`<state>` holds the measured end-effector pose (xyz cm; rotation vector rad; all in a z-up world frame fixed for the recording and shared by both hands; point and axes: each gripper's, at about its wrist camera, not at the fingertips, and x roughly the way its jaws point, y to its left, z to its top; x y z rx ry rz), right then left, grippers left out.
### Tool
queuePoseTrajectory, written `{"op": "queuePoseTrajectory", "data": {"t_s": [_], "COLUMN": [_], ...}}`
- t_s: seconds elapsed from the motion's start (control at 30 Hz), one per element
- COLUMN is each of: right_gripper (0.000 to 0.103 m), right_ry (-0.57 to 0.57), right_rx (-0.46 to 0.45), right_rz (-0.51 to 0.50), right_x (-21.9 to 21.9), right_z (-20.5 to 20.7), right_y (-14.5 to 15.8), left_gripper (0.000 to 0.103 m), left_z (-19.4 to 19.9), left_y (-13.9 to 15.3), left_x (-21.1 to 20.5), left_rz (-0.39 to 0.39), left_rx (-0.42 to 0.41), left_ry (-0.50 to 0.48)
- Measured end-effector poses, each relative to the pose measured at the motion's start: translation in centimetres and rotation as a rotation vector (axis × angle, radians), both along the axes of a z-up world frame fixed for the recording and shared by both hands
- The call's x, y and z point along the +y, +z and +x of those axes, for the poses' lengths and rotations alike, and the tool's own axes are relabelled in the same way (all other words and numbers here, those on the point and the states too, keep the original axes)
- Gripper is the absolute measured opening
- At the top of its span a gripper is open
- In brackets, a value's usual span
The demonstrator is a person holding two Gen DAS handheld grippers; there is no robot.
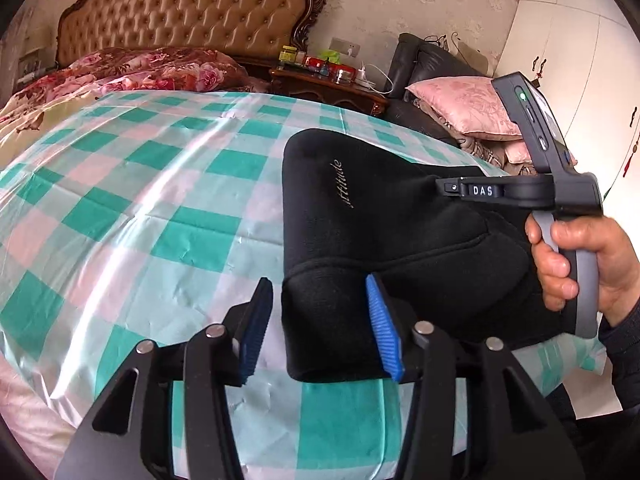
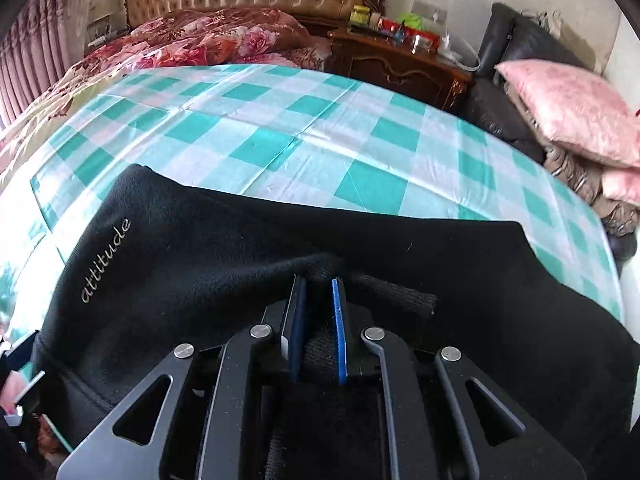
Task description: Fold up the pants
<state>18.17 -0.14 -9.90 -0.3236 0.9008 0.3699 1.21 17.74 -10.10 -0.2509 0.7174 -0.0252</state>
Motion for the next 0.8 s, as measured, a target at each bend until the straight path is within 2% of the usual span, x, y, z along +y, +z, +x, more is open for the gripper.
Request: {"op": "queuePoseTrajectory", "data": {"t_s": [0.1,0.17,0.23,0.3,0.37,0.47,0.53,0.57,0.67,0.7,0.77,0.8], "right_gripper": [0.01,0.01,0.01,0.01,0.01,0.01,0.01,0.01,0.01,0.01,0.011,0.011], "right_ry": [0.005,0.0,-0.054,-0.042,-0.016,-0.037,-0.053,-0.039,-0.01,-0.011,-0.019,-0.021], "right_rx": [-0.015,0.012,0.043,0.016,-0.018,0.004,0.04,0.015,-0.027,-0.034,-0.052,-0.061], "right_rz": [0.015,0.073,0.181,0.212,0.189,0.149,0.128,0.133,0.066,0.059,0.053,0.051], "right_x": [-0.2,-1.1,-3.0,-3.8,-4.3,-5.0,-5.5,-5.6,-4.9,-4.8,-4.7,-4.7], "right_z": [0.0,0.2,-0.2,-1.7,-3.5,-4.3,-4.0,-4.3,-4.8,-4.8,-5.0,-5.1], "right_y": [-0.1,0.5,2.0,3.4,4.1,2.8,1.0,0.8,0.7,0.6,0.3,0.2], "left_gripper": [0.054,0.056,0.057,0.058,0.063,0.066,0.066,0.066,0.065,0.061,0.056,0.049], "left_z": [0.0,0.0,0.0,0.1,0.1,0.0,-0.1,-0.2,0.1,0.2,0.9,1.5], "left_y": [-0.2,-0.2,-0.3,-0.2,-0.5,-0.9,-0.9,-0.7,0.1,0.8,3.8,4.9], "left_x": [0.2,0.4,0.4,0.5,1.1,1.6,1.3,1.0,0.9,0.9,0.5,0.1], "left_rz": [-0.02,-0.039,-0.041,-0.056,-0.085,-0.123,-0.098,-0.069,-0.049,-0.047,-0.001,0.03], "left_rx": [0.006,0.011,0.013,0.012,0.01,0.007,0.001,-0.008,0.002,-0.001,-0.064,-0.078], "left_ry": [0.021,0.036,0.038,0.037,0.038,0.036,0.032,0.03,0.034,0.035,0.012,-0.007]}}
